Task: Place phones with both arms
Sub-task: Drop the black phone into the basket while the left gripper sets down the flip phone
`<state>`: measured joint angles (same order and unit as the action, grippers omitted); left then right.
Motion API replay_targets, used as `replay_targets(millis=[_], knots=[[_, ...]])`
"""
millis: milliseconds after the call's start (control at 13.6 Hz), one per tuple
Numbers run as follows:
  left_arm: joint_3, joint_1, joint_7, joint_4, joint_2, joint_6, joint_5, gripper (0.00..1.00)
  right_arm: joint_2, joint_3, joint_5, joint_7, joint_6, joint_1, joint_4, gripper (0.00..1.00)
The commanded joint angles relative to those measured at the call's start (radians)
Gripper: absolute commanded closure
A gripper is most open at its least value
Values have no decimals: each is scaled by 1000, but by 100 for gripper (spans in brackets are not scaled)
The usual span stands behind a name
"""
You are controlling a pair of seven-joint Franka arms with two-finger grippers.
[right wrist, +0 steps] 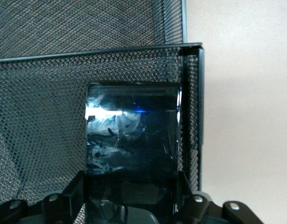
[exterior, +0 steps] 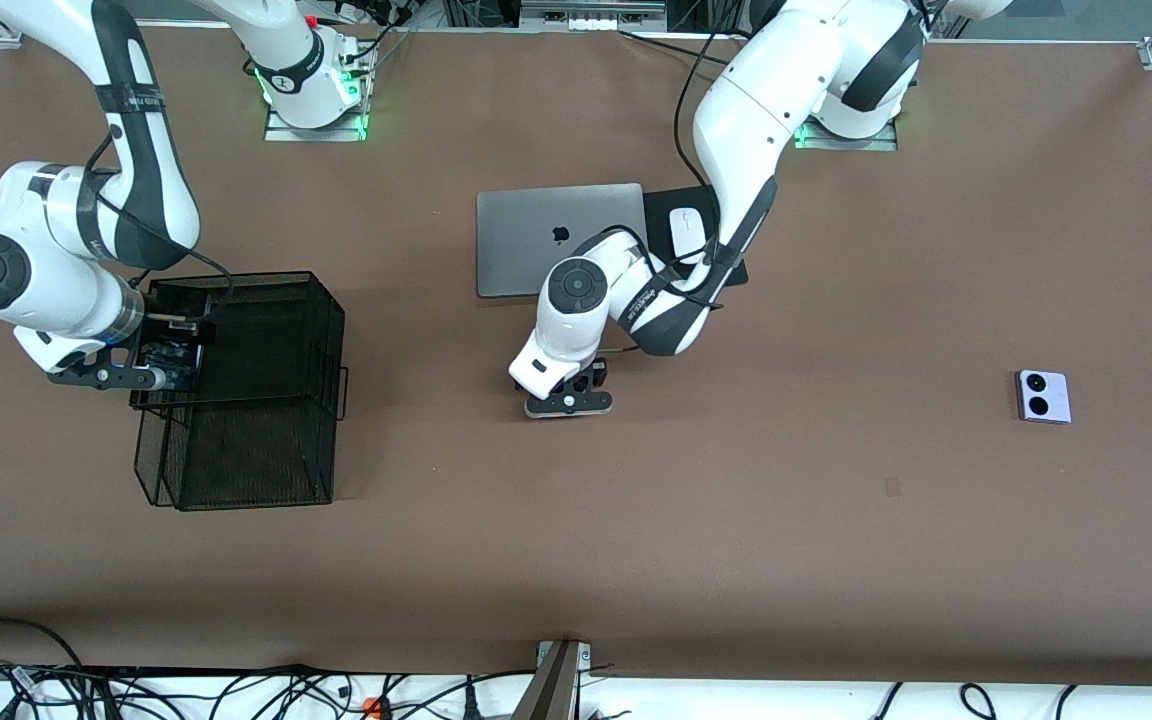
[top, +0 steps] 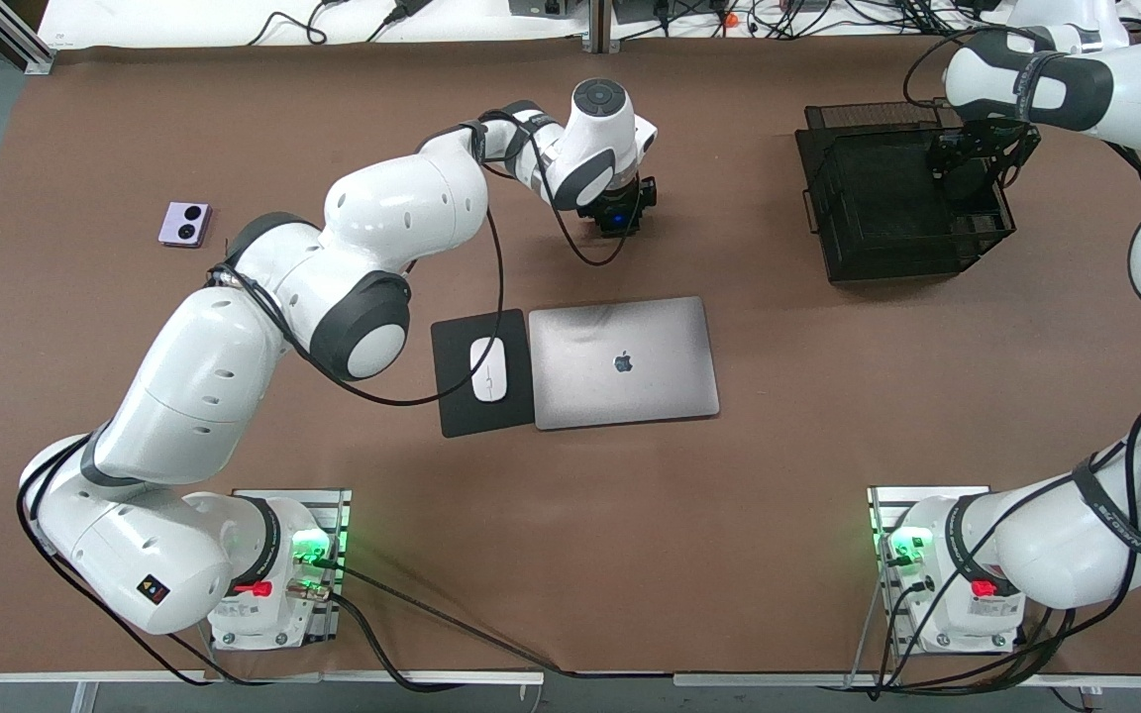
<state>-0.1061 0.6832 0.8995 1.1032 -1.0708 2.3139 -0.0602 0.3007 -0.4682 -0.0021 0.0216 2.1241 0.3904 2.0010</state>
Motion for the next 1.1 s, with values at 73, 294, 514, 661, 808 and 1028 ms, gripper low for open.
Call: replay_targets(millis=[73,294,514,661,808,1028], knots=[[22,21,41,-49,-23,-5,7,0,9,2,48,23,14,-4,-1,26],[52,45,44,-48,-9,-19,10,0,9,2,56,20,8,-2,-5,1],[51,29,35,-49,34,-124,14,0,3,6,56,21,-3,1,-27,1],[46,-20,13,-48,80,-221,14,0,0,11,56,21,-22,7,-62,1],[42,-68,-63,-37,106,-269,13,0,6,16,57,14,-125,18,-155,1],[42,-152,-210,25,162,-411,14,0,43,16,137,-49,-260,85,-312,1]])
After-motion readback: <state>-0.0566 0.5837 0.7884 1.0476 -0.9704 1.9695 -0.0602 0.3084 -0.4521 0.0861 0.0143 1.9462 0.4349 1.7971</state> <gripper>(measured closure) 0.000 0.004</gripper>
